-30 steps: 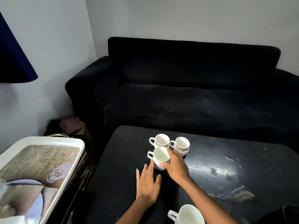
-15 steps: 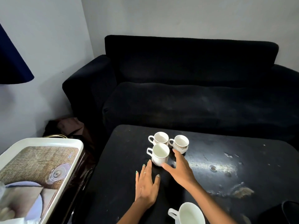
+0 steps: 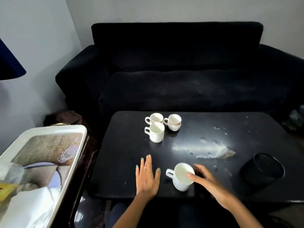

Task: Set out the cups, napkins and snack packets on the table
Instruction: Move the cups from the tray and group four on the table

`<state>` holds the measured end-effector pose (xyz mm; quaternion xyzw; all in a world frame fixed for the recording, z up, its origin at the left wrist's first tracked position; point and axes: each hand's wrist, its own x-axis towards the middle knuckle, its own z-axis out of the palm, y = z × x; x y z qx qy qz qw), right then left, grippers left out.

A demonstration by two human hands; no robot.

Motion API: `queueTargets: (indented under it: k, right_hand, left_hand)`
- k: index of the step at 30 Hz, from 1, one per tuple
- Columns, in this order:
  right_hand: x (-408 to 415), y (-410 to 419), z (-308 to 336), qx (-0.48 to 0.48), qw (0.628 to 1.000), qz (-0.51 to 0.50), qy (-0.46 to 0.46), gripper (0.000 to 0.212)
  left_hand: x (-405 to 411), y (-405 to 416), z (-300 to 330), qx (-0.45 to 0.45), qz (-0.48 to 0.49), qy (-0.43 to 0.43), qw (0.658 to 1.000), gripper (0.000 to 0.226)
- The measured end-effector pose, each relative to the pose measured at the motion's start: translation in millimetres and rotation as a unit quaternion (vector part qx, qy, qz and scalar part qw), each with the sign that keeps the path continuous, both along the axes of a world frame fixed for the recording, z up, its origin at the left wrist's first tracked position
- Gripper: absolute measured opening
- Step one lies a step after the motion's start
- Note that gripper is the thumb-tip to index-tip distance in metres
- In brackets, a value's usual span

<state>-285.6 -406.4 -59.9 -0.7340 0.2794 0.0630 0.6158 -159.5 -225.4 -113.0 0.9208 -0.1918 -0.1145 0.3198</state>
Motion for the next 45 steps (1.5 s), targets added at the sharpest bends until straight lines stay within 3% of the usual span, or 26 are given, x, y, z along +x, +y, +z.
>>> queueTargets:
  k: [2,7,12,16,20,24,27,34,45]
  right_hand:
    - [-6.7,9.9,1.8,0.006,1.000,0.017,-0.004,0.087]
    - [-7.1,28.5,-7.6,-0.050,0.999,0.016,-0.006,0.080]
    - [-0.2,48.3,-20.7,-0.168,0.983,-0.061,-0.034,0.091]
    - [7.5,60.7,-27.0,-0.232,0.954,-0.154,-0.113,0.080]
    - [21.5,61.6,-35.3,-0.233,0.941,-0.198,-0.148,0.076]
    - [41.3,49.9,-40.7,-0.202,0.943,-0.220,-0.144,0.085]
    - [59.8,39.7,-42.3,-0.200,0.939,-0.239,-0.147,0.078]
    - [102.3,8.1,-47.9,-0.205,0.936,-0.236,-0.163,0.062]
    - [140.9,-12.8,-58.7,-0.288,0.924,-0.202,-0.151,0.072]
  left_hand:
    - [-7.9,5.0,2.5,0.011,-0.007,0.011,1.000,0.064]
    - [-22.2,17.7,6.5,0.011,-0.023,0.035,0.999,0.066]
    - [-23.0,23.6,7.2,0.030,-0.018,0.022,0.999,0.065]
    - [-13.0,19.6,9.1,0.082,0.016,-0.022,0.996,0.062]
    - [2.5,10.9,7.1,0.105,0.044,-0.029,0.993,0.060]
    - [9.7,-0.1,-0.4,0.085,0.131,-0.025,0.987,0.064]
    - [10.1,-9.9,-7.2,0.101,0.179,-0.057,0.977,0.064]
    - [8.5,-15.2,-17.6,0.113,0.201,-0.093,0.969,0.064]
    - [8.1,-17.5,-18.1,0.123,0.210,-0.092,0.965,0.063]
